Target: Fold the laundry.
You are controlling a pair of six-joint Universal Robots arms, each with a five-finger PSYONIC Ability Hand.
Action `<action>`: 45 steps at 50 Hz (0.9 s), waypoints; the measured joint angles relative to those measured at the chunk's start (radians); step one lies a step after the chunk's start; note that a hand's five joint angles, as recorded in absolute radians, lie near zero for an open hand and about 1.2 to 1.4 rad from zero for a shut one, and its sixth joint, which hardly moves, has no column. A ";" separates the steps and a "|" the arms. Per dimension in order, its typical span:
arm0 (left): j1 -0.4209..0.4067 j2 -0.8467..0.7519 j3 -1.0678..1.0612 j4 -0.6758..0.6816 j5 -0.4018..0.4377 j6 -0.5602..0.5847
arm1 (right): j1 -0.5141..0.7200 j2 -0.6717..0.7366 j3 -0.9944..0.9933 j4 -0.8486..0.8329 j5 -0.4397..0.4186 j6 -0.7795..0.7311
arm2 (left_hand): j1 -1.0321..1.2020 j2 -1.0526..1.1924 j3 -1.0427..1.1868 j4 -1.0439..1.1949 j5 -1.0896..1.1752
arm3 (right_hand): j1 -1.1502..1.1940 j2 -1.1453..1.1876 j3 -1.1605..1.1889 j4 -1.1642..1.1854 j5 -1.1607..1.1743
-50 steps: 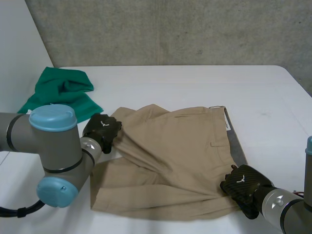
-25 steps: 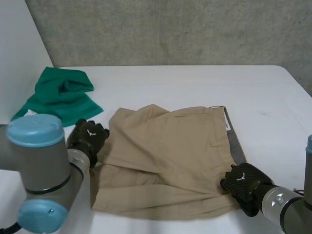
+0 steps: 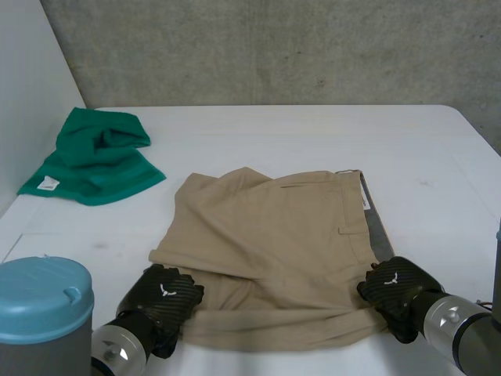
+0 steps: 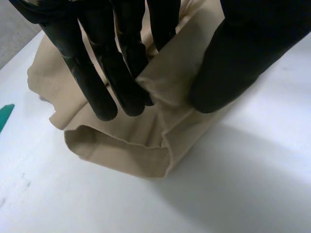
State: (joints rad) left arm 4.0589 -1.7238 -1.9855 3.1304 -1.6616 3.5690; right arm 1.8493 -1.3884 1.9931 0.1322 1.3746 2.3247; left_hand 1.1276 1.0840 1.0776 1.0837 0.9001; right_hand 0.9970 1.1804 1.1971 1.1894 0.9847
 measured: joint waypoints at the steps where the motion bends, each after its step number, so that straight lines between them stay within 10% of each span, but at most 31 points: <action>1: 0.000 0.000 0.000 0.000 0.000 0.000 | 0.000 0.000 0.000 0.000 0.000 0.000 | 0.000 0.000 0.000 0.000 0.000 | 0.000 0.000 0.000 0.000 0.000; 22: -0.126 0.174 -0.074 -0.238 -0.043 0.135 | -0.096 -0.336 0.007 0.409 -0.084 -0.221 | 0.024 0.112 0.111 0.113 0.076 | 0.000 0.000 0.000 0.001 0.000; 32: -0.026 0.060 0.098 -0.014 -0.045 0.143 | -0.114 -0.164 -0.106 0.265 -0.128 -0.093 | 0.024 0.112 0.112 0.113 0.086 | 0.000 0.000 0.000 0.004 0.000; 45: 0.055 -0.451 0.688 0.185 -0.055 0.146 | 0.024 0.199 -0.493 -0.118 0.107 0.083 | 0.024 0.114 0.113 0.117 0.086 | 0.000 0.000 0.000 0.004 0.000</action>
State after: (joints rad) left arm 4.1139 -2.1745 -1.2976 3.3158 -1.7161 3.7149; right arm 1.8737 -1.1894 1.5000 0.0146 1.4816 2.4081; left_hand 1.1512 1.1975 1.1908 1.2005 0.9858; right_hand 0.9970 1.1806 1.1971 1.1935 0.9847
